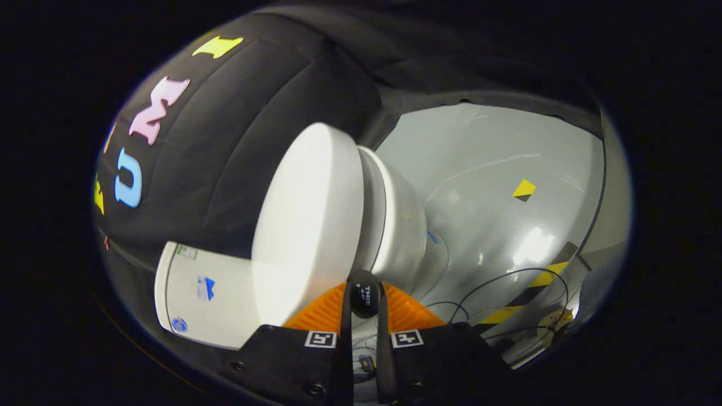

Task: Open the toilet lid.

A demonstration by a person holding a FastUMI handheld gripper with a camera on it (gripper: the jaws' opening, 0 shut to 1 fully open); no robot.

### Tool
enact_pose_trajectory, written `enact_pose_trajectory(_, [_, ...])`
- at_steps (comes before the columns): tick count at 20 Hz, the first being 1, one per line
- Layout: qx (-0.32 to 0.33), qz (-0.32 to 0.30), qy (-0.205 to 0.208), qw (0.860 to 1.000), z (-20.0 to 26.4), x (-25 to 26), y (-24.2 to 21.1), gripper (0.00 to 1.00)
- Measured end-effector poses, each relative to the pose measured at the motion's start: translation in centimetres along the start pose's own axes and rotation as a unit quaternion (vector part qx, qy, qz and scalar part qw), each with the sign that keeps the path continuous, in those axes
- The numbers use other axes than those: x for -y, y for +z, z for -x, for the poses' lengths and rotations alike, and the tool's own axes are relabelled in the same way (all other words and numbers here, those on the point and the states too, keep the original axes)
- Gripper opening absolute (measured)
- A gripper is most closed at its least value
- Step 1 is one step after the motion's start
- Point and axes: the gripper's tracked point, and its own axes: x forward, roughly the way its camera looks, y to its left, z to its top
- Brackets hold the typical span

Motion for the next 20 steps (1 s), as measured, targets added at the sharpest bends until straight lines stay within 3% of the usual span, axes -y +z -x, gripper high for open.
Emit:
enact_pose_trajectory(3, [0.008, 0.019, -0.003, 1.0, 0.1, -0.1, 0.2, 0.21])
enact_pose_trajectory(7, [0.019, 0.095, -0.028, 0.995, 0.9, -1.1, 0.6, 0.21])
enact_pose_trajectory(12, [0.041, 0.155, -0.012, 0.987, 3.0, -4.6, 2.2, 0.21])
enact_pose_trajectory(18, [0.094, 0.245, 0.02, 0.965, 7.3, -12.0, 3.5, 0.17])
enact_pose_trajectory(20, [0.121, 0.264, 0.005, 0.957, 8.3, -13.8, 4.0, 0.15])
